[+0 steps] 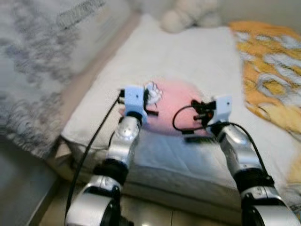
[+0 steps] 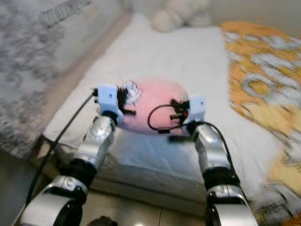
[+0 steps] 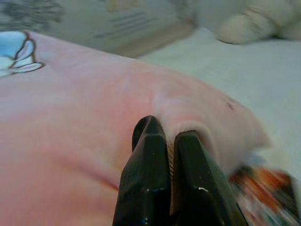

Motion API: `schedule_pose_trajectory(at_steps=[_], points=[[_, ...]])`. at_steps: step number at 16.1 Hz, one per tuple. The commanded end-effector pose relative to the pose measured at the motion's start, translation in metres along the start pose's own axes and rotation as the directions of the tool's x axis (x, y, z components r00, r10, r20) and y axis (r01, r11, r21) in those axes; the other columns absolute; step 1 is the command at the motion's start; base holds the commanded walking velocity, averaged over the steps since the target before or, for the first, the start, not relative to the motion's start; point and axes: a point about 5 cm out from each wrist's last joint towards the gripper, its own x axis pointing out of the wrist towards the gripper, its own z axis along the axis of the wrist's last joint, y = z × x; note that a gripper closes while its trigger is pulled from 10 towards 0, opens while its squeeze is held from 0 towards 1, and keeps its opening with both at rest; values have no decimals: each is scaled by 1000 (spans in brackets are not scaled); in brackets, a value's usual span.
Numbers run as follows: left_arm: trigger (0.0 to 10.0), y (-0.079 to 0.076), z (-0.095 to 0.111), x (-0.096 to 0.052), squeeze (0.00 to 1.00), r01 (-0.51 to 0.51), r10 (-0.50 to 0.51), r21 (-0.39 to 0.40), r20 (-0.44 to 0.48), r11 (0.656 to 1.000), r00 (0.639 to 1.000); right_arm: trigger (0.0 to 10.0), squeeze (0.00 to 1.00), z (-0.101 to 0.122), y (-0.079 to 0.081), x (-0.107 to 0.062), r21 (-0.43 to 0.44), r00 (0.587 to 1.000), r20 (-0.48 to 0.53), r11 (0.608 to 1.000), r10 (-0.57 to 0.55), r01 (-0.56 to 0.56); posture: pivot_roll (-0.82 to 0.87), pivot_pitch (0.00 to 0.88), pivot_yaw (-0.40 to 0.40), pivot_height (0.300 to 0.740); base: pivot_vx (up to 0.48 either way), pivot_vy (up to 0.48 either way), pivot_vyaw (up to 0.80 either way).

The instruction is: Clean up the room

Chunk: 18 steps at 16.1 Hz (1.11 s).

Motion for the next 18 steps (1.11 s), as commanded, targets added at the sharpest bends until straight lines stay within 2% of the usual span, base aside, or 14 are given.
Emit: schedule_pose_trajectory(at_steps=[1,3,6,7,10,12,16,18], points=[[10000,22,11,4,0,-94,93,0,47,996,995,10000,0,1,2,3,-17,1000,-3,1000,12,-12,79,0,-28,740,428,0,0],[10000,32,14,8,0,-100,99,20,44,995,994,10000,0,5,5,6,-30,999,8,999,33,-32,81,0,-33,740,431,0,0],[10000,39,14,11,0,-64,63,44,21,997,998,10000,0,4,2,6,-14,1000,6,1000,-15,15,83,0,-39,740,448,0,0],[10000,48,16,13,0,-60,60,64,9,996,998,10000,0,2,2,5,-15,1000,3,1000,-19,19,81,0,-39,740,465,0,0],[10000,70,23,17,0,-118,117,80,15,990,993,10000,0,-2,0,1,-20,1000,-3,999,-25,25,68,0,-39,740,467,0,0],[10000,78,33,21,0,-139,136,73,34,988,990,10000,0,3,-3,2,-27,999,15,999,-37,38,59,0,-42,740,469,0,0],[10000,80,48,30,0,-136,131,73,61,988,989,10000,0,15,-9,5,-46,998,38,998,-45,47,43,0,-47,740,478,0,0],[10000,85,53,31,0,-162,158,57,75,985,985,10000,0,18,-13,4,-55,998,39,997,-53,55,32,0,-44,740,480,0,0]])
